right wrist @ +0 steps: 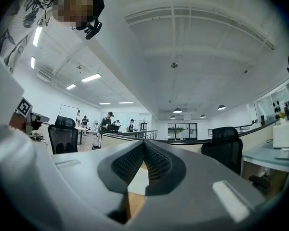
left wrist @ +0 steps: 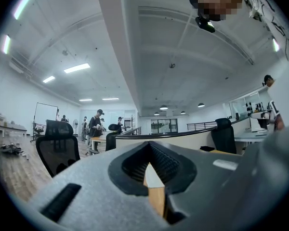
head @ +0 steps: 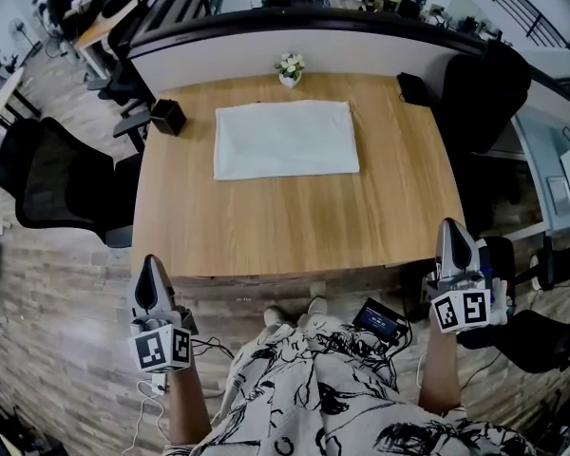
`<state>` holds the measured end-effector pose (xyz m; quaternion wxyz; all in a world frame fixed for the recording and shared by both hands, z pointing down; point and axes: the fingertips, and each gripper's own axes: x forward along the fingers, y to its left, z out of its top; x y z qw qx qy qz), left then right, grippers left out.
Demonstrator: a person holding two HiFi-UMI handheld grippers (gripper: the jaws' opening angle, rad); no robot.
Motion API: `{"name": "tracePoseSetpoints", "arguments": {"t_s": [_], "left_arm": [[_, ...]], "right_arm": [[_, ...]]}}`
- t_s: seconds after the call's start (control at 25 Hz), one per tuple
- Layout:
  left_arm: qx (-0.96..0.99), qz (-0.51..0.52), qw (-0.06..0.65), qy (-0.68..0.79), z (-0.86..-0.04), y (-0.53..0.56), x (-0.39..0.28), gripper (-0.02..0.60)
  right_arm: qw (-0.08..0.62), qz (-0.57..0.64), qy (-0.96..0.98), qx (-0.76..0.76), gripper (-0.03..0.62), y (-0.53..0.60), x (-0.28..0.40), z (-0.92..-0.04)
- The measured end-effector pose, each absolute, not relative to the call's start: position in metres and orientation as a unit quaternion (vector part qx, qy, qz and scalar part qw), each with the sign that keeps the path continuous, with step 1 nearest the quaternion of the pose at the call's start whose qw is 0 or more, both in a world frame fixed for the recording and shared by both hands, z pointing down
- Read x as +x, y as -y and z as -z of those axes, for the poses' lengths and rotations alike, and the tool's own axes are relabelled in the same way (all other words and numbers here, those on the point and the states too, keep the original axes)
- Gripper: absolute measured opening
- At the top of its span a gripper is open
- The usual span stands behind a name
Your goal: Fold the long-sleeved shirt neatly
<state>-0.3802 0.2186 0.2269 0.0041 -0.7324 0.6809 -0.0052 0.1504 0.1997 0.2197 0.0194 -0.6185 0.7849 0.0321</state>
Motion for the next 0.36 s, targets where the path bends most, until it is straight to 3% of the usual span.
{"name": "tracePoseSetpoints", "arguments": {"t_s": [0.36], "left_arm": [[-0.733,0.001,0.004,-0.68,-0.2255,-0.22,-0.3695,0.003]], "right_arm": [[0.014,-0.032,-0.793,-0.609,0.005,-0.198,0.1492,-0.2239]]}}
